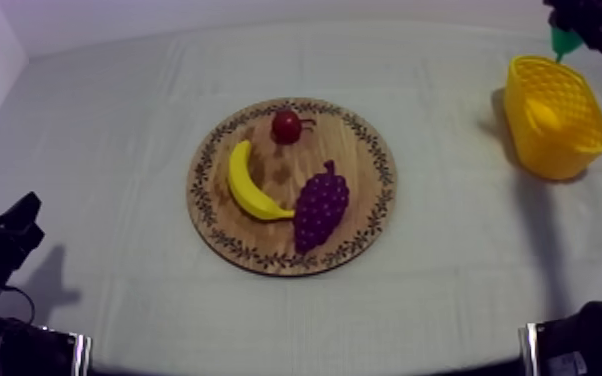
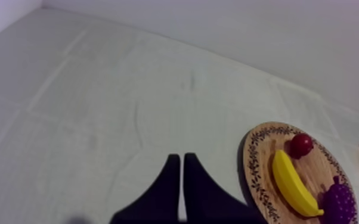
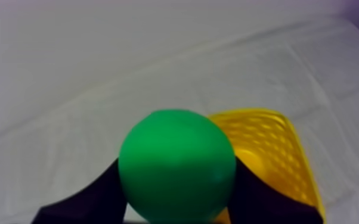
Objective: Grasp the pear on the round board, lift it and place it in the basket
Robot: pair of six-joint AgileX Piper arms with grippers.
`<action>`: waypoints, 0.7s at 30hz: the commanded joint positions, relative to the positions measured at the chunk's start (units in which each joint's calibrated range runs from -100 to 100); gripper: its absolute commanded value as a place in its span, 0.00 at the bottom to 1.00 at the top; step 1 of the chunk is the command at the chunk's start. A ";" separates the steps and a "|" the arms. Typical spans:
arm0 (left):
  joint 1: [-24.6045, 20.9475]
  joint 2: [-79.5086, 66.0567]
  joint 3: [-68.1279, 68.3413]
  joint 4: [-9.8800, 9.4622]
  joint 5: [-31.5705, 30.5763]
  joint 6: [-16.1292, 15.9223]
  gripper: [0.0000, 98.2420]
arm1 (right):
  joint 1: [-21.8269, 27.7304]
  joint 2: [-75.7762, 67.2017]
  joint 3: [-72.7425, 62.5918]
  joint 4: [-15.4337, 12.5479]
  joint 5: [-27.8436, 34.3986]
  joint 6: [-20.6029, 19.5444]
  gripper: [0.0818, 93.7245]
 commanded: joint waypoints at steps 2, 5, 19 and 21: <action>0.01 0.00 0.02 -0.02 0.01 0.00 0.00 | 3.09 1.13 1.72 -3.04 -1.73 3.88 0.29; 0.01 0.00 0.02 -0.02 0.01 -0.01 0.00 | 4.30 2.84 2.76 -5.82 -3.05 6.79 0.29; 0.01 0.00 0.02 -0.02 0.01 0.04 0.00 | 7.22 13.51 3.68 -17.88 -7.85 17.63 0.29; 0.01 0.00 0.02 -0.02 0.01 0.04 0.00 | 7.60 14.46 3.75 -19.82 -8.74 19.66 0.29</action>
